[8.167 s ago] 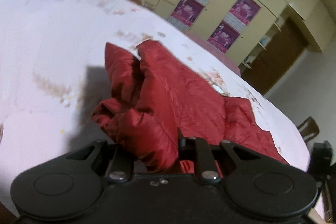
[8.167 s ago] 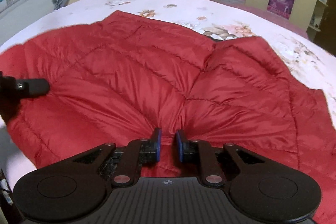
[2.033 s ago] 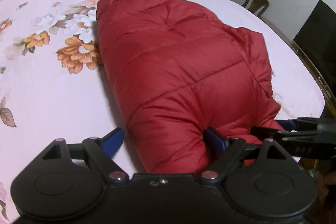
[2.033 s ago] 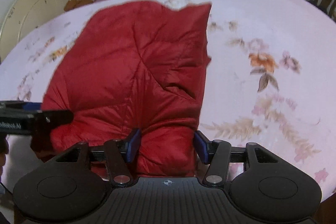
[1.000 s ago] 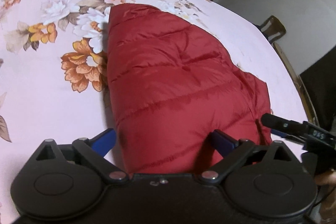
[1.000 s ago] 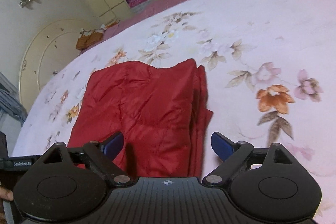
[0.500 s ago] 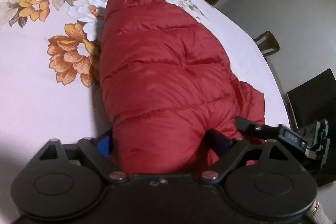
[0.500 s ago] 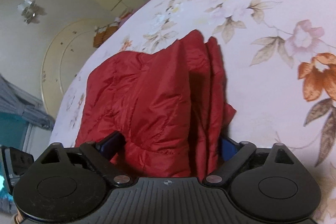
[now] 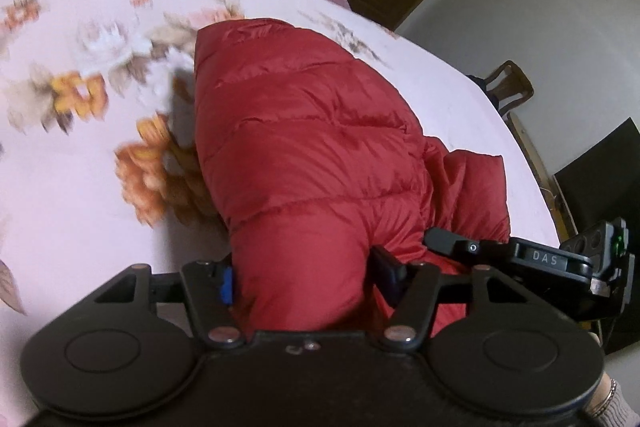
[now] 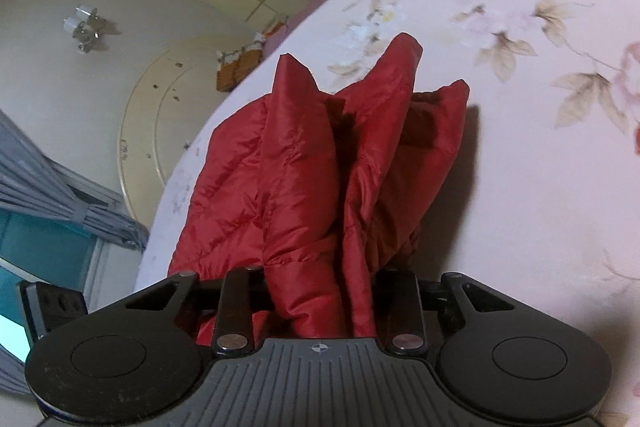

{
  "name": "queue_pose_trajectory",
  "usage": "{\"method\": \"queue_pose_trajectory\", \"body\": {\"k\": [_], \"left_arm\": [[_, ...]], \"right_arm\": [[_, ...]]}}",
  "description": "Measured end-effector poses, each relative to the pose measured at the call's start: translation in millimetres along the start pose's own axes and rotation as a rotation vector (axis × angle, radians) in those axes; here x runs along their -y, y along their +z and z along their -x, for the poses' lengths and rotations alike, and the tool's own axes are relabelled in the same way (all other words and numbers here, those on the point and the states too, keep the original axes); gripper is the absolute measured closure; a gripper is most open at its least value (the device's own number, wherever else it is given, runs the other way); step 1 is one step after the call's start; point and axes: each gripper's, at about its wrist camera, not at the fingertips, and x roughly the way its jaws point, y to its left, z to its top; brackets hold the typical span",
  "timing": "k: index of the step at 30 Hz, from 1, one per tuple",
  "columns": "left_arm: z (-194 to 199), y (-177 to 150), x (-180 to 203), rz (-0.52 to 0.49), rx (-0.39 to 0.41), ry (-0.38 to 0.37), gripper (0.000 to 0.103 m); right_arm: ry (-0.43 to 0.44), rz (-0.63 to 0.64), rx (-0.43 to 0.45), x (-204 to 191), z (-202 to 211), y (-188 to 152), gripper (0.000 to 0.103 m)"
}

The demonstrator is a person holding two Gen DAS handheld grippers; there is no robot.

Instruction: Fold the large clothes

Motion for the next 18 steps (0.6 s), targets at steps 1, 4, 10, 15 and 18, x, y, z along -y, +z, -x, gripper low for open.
{"method": "queue_pose_trajectory", "body": {"k": [1, 4, 10, 15, 18], "left_arm": [[6.5, 2.7, -0.8, -0.009, 0.008, 0.007, 0.041], [26.7, 12.5, -11.5, -0.032, 0.036, 0.028, 0.041], [66.4, 31.3, -63.9, -0.038, 0.082, 0.054, 0.041], [100.5, 52.8, -134.2, -0.052, 0.098, 0.036, 0.041], [119.5, 70.5, -177.3, -0.066, 0.093, 0.033, 0.041]], "right_arm": [[0.009, 0.001, 0.004, -5.0, -3.0, 0.4, 0.072], [0.031, 0.008, 0.007, -24.8, -17.3, 1.3, 0.072], [0.050, 0.042, 0.001, -78.8, -71.8, -4.4, 0.072], [0.040, 0.048, 0.029, -134.9, -135.1, -22.4, 0.072], [0.024, 0.029, 0.045, -168.0, -174.6, -39.8, 0.072]]}}
